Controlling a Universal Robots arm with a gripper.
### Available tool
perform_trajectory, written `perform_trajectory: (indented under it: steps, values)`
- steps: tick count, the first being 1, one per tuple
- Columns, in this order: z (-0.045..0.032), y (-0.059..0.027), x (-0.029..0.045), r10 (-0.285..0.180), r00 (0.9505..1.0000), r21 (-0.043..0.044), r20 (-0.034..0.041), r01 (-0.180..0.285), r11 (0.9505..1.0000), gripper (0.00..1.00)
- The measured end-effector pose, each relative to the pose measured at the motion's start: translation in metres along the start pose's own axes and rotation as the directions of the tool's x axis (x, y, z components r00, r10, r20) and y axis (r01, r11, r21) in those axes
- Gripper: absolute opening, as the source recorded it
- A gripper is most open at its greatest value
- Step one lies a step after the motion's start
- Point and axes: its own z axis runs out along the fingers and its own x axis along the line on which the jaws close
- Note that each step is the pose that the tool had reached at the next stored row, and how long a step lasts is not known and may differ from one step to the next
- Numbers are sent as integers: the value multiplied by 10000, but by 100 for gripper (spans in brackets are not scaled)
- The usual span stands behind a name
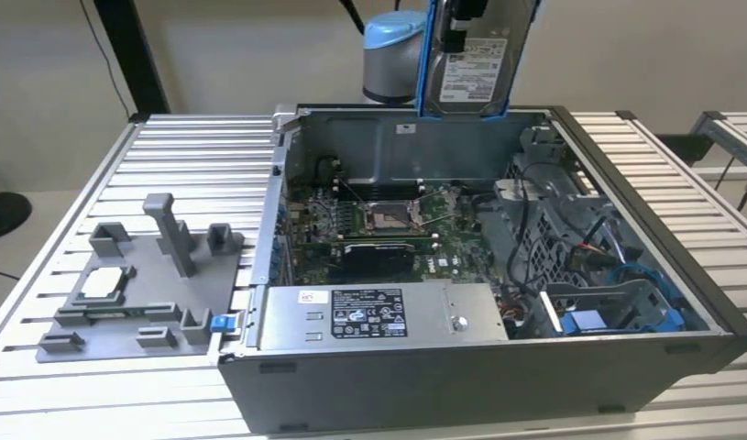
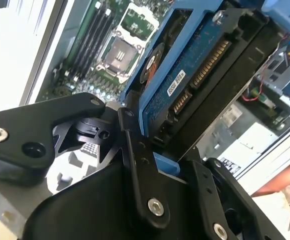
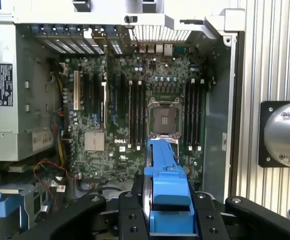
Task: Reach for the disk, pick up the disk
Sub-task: 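Pick up the disk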
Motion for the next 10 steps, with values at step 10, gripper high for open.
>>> perform_trajectory:
  steps: [10]
  values:
    - [-3,-444,-4,0,10000,-1,0,0,10000,0]
